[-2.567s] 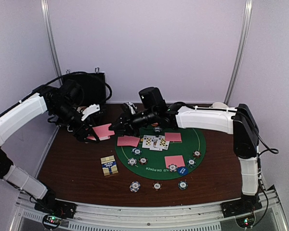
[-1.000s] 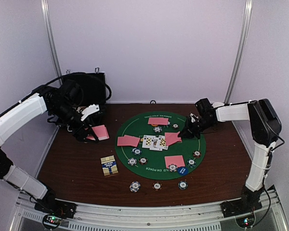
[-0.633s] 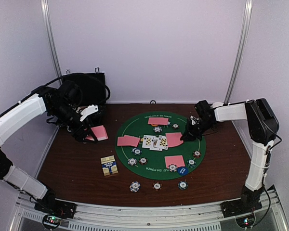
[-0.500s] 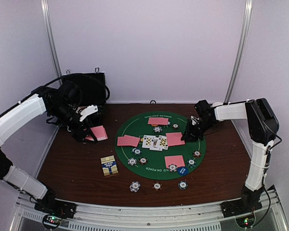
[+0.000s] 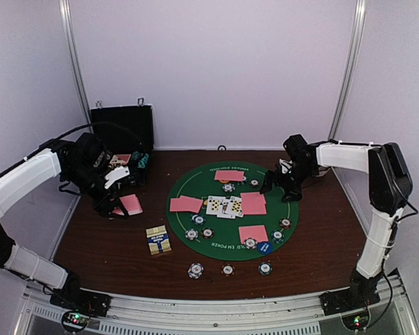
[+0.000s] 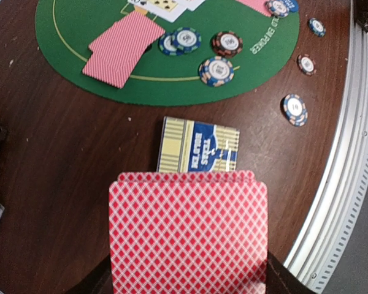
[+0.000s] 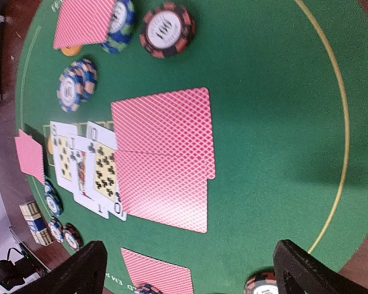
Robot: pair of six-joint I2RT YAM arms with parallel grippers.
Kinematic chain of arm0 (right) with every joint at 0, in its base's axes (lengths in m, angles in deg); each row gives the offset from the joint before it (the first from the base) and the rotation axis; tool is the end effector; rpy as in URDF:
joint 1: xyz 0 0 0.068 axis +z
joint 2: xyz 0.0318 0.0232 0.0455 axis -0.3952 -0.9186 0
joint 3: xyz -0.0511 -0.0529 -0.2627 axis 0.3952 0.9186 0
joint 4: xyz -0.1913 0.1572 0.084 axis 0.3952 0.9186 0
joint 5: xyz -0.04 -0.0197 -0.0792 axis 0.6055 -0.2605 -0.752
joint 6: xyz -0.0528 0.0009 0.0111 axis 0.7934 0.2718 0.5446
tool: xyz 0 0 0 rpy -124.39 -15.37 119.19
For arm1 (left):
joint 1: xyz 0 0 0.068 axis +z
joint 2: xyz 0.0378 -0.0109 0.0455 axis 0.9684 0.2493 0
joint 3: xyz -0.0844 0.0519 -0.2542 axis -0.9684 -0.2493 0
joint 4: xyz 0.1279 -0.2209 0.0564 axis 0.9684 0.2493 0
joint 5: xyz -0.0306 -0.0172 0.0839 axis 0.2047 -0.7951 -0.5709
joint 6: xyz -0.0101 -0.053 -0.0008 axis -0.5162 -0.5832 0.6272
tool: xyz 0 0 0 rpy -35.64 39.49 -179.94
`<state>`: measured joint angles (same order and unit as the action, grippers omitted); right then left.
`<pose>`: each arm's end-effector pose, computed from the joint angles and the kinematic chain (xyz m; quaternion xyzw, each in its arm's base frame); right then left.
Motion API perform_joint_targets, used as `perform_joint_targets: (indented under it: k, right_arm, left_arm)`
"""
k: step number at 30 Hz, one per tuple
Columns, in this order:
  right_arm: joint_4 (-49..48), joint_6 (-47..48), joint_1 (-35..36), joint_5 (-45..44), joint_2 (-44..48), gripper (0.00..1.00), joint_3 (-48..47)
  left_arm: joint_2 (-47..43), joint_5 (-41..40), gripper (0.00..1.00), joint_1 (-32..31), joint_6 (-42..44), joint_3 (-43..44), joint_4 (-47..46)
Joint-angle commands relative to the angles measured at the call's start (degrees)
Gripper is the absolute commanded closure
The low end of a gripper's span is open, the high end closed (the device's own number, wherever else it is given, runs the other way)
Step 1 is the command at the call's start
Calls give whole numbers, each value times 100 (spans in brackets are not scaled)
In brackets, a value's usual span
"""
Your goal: Distribute texas hold em gaming equipment
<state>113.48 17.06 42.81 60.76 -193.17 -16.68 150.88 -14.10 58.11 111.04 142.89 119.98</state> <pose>0.3586 0.1440 0.1954 0.0305 0.9572 0.2785 0.0730 0.2254 -0.0873 0.2907 0.4404 0.8573 -0.2015 0.1745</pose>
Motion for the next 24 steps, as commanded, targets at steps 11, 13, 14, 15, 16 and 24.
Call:
perform_joint_targets:
  k: [11,13,14,15,16,24]
  right_arm:
    - [129,24,-13,-1703,2538,1,700]
    - [267,14,-48,-1798,2686,1,720]
    - [329,5,-61,-1801,2723,1,726]
    - [378,8,-69,-1813,2758,1,730]
    - [432,-3,-72,-1838,2786,0,730]
    - [517,-84,-80,-1984,3074,0,1014]
  left_arm:
    - [-35,-483,100,386,888,-2118,-1692]
    - [71,-546,100,386,968,-2356,-1968]
    - [120,-573,100,383,1040,-2469,-2094]
    - [173,-578,100,383,1062,-2554,-2212]
    - [250,-591,100,383,1064,-2610,-2317]
    - [734,-453,78,294,930,-2607,-2632]
